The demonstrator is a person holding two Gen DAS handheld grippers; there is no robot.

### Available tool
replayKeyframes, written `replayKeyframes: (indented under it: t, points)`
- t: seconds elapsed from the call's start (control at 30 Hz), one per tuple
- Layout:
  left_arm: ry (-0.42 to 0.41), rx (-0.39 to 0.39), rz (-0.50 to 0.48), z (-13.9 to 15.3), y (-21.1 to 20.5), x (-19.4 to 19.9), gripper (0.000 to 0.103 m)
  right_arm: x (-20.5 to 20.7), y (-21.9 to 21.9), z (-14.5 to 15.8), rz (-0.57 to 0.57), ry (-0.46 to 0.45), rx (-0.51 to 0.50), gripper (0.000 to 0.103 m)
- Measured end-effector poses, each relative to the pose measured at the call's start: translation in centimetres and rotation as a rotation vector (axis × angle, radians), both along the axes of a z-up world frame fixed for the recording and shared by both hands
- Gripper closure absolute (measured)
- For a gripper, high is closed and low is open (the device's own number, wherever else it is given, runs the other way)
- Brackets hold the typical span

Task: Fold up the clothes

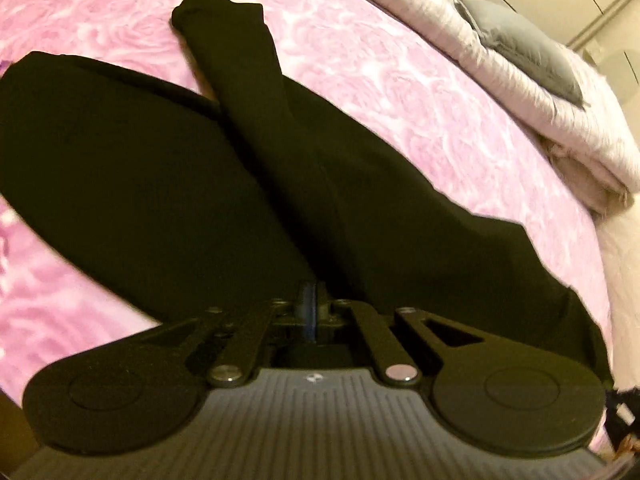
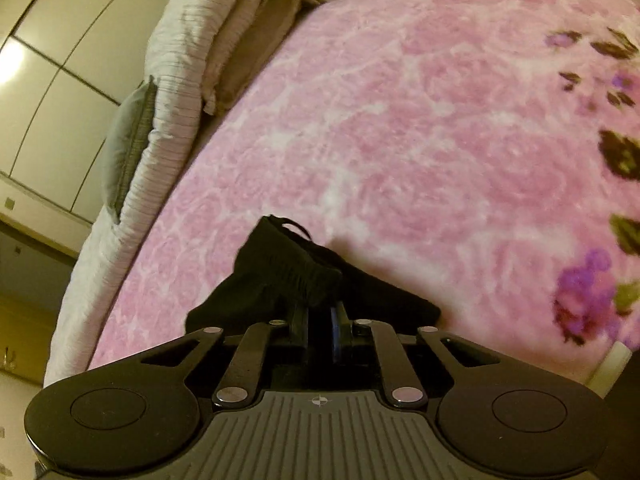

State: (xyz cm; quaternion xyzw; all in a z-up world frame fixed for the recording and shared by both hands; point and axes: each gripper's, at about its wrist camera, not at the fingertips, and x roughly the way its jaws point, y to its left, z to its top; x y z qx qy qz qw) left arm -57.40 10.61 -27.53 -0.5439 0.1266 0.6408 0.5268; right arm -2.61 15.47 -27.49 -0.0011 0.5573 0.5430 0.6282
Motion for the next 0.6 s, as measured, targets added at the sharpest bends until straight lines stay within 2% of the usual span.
replayKeyframes:
  t: [0.03, 0.07, 0.1, 0.27, 0.37, 0.43, 0.47, 0.5, 0.6]
  points:
    - [-0.01, -0.001, 0.011, 0.0, 0.4, -0.1, 0.09, -0.1, 0.3, 0.1, 0.008, -0.007, -0.004, 0.094]
    - [-0.001, -0.005, 0.018, 0.0, 1.1, 0.0, 0.077, -0.2, 0.6, 0.1, 0.015, -0.013, -0.009, 0.094]
    - [0.007, -0.01, 0.026, 0.0, 1.8, 0.1, 0.072, -0.3, 0.9, 0.0, 0.018, -0.016, -0.014, 0.094]
    - [0.045, -0.044, 0.032, -0.6, 5.6, 0.1, 0.065, 0.0, 1.5, -1.0, -0.016, 0.016, -0.047, 0.092]
    - [0.066, -0.121, 0.048, -1.4, 7.4, -0.1, 0.062, 0.0, 1.6, -1.4, -0.015, 0.016, -0.067, 0.091]
    - [0.092, -0.19, 0.067, -2.1, 8.4, -0.2, 0.066, 0.1, 1.8, -1.6, -0.013, 0.013, -0.082, 0.089]
    - [0.104, -0.218, 0.075, -2.4, 8.8, -0.3, 0.076, 0.1, 1.9, -1.7, -0.012, 0.013, -0.088, 0.089]
    - [0.114, -0.193, 0.065, -2.0, 8.6, -0.2, 0.098, 0.1, 2.0, -1.7, -0.009, 0.009, -0.093, 0.089]
    - [0.159, -0.109, 0.032, -0.5, 7.3, -0.2, 0.102, 0.0, 2.1, -1.2, 0.006, -0.026, -0.078, 0.091]
